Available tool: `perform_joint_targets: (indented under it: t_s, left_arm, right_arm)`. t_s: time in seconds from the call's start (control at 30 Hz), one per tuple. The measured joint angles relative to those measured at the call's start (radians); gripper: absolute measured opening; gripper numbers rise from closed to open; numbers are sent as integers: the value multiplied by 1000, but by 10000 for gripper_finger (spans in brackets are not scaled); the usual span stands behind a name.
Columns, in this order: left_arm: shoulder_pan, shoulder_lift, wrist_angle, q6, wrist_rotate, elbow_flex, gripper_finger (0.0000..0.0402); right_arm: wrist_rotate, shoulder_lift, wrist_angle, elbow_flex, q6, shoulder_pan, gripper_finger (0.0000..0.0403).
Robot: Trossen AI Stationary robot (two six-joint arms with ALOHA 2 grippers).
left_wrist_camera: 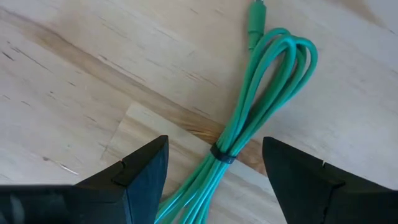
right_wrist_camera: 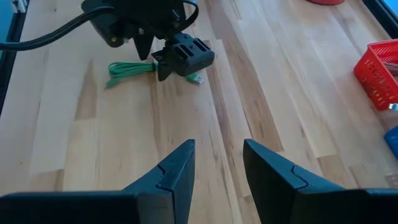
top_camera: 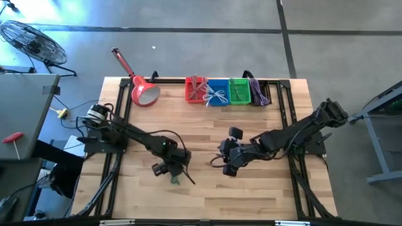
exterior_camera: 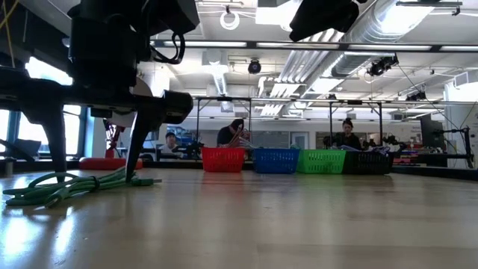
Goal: Pick & Place USB Port
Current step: Put the green charger cable into the green bin
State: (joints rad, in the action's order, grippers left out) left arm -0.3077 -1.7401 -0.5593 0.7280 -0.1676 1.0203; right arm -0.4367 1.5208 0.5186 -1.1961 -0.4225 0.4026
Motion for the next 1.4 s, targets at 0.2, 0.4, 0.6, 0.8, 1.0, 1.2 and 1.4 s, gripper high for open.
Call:
perform_joint_targets:
  t_s: [0.2, 0.4, 0.6, 0.8, 1.0, 1.2, 1.4]
  left_arm:
    - [0, 0, 2, 0, -3, 0, 253]
    - [0, -13, 7, 26, -7, 0, 253]
    - [2, -65, 11, 76, -20, 3, 253]
    - [10, -77, 19, 82, -21, 2, 194]
    - [36, -80, 32, 81, -46, 2, 29]
    - [52, -81, 29, 79, -67, 2, 16]
    - [51, -78, 14, 61, -16, 10, 11]
  right_arm:
    - [-1, 0, -8, 0, 0, 0, 129]
    - [4, 0, -8, 0, -23, 0, 129]
    - [6, 0, -16, 0, -23, 0, 129]
    - [7, 0, -16, 0, -23, 0, 129]
    - [7, 0, -16, 0, -23, 0, 129]
    - [10, 0, -16, 0, -23, 0, 129]
    - [10, 0, -16, 0, -23, 0, 129]
